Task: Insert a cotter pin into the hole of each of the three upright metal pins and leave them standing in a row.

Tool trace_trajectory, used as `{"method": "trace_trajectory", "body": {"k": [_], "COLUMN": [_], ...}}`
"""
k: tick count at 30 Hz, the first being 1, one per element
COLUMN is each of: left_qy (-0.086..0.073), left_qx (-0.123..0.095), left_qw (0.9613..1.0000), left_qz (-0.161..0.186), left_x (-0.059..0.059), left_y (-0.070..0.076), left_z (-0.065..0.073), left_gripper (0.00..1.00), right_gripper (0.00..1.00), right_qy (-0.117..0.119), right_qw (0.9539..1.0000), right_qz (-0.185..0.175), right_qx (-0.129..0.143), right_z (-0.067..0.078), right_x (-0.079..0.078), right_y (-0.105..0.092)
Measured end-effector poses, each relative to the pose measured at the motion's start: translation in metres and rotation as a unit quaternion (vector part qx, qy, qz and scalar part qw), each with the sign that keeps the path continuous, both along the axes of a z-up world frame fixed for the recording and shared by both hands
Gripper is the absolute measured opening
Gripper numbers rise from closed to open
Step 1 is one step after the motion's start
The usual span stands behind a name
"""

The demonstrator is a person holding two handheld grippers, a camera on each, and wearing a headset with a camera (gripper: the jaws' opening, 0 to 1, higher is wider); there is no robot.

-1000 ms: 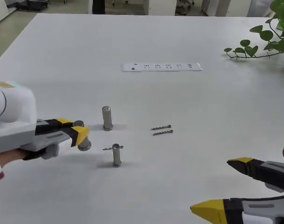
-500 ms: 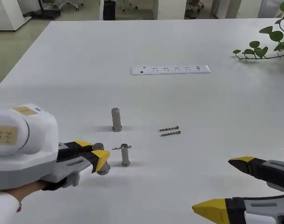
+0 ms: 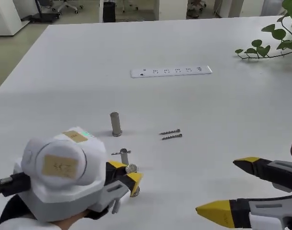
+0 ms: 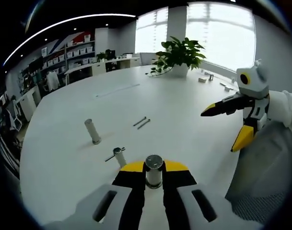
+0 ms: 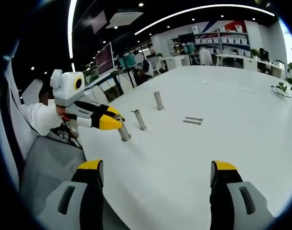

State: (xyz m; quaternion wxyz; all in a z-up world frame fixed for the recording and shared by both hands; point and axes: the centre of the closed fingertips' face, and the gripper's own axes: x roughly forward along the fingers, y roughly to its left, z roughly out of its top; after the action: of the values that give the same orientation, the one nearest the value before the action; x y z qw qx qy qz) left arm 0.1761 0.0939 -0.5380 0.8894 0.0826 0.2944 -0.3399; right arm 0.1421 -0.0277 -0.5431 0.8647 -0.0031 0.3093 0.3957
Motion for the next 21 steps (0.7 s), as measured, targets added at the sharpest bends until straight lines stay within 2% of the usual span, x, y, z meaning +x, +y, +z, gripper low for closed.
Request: {"method": "trace_trajectory", "body": {"k": [1, 4, 7, 12, 16, 21], "left_qy": [-0.006, 0.004, 0.004, 0.012, 0.012, 0.013], "left_qx": [0.010, 0.001, 0.007, 0.004, 0.016, 0.016], "left_qw": [0.9999, 0.9999, 0.9999, 0.9997, 0.9995, 0.9993], "left_qz": [-0.001, 0.014, 0.013, 0.022, 0.024, 0.030], "left_x": [0.000, 0.002, 0.000, 0.000, 0.001, 0.002], "left_y": [-0.004, -0.007, -0.010, -0.010, -0.011, -0.011], "left_z": [0.000, -0.003, -0.007, -0.012, -0.016, -0.018], "left_gripper": [0.09, 0.09, 0.09, 0.09, 0.09, 0.09], "right_gripper": [0.91, 0.91, 0.90, 0.90, 0.90, 0.90], "right_qy": [-0.001, -0.002, -0.003, -0.003, -0.003, 0.000], "right_qw": [1.0000, 1.0000, 1.0000, 1.0000, 1.0000, 0.9999], "right_qz": [0.000, 0.002, 0.004, 0.007, 0.008, 0.010], "right_qx": [0.000, -0.001, -0.002, -0.003, -0.003, -0.004], "right_z": [0.000, 0.001, 0.000, -0.002, -0.002, -0.003], "right_x": [-0.001, 0.000, 0.000, 0.000, 0.000, 0.000], "right_y": [0.000, 0.000, 0.000, -0.001, 0.000, 0.000]}}
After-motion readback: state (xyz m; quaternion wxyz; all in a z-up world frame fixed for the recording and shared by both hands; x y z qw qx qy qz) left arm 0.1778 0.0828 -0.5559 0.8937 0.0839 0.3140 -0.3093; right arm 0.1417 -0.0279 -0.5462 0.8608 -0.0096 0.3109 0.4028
